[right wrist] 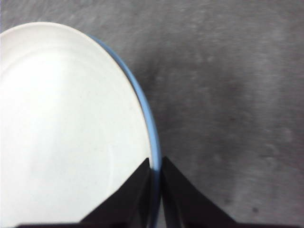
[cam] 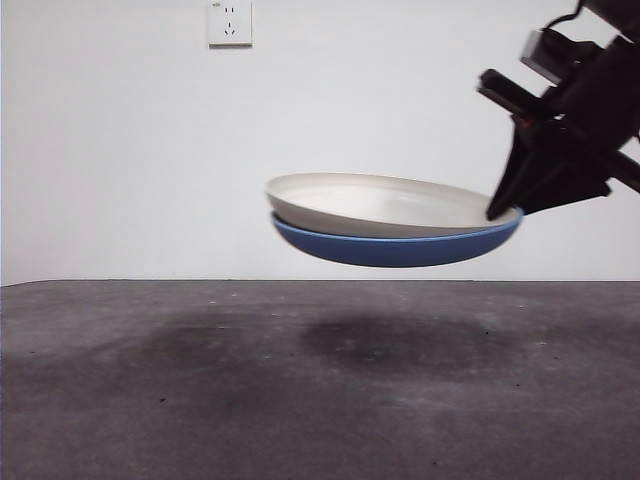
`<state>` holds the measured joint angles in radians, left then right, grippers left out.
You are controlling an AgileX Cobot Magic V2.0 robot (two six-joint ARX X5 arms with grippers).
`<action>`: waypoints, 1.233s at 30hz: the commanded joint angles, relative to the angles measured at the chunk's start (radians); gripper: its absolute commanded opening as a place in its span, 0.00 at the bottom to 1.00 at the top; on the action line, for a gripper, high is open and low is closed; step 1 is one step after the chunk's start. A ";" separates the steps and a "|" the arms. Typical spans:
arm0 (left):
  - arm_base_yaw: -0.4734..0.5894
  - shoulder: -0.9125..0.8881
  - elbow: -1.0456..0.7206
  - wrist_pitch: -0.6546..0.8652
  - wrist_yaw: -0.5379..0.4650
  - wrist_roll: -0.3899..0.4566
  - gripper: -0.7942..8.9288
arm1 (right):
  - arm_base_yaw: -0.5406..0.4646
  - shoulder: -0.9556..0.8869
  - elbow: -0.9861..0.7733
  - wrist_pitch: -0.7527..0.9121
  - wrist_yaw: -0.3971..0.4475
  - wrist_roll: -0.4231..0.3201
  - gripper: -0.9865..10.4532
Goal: Pick up the white plate, put it on the blue plate, put it on desk
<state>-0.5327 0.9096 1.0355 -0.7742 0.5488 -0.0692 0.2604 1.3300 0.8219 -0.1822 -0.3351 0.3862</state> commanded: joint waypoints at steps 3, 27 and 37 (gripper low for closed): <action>-0.004 0.006 0.008 0.010 0.002 0.002 0.46 | 0.051 0.062 0.060 0.025 0.020 0.046 0.10; -0.004 0.006 0.008 0.008 0.002 0.002 0.46 | 0.135 0.452 0.228 0.074 0.055 0.059 0.10; -0.004 0.006 0.008 0.008 0.002 0.002 0.46 | 0.135 0.460 0.227 0.053 0.056 0.060 0.24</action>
<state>-0.5327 0.9096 1.0355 -0.7750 0.5488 -0.0692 0.3878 1.7699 1.0267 -0.1295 -0.2783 0.4286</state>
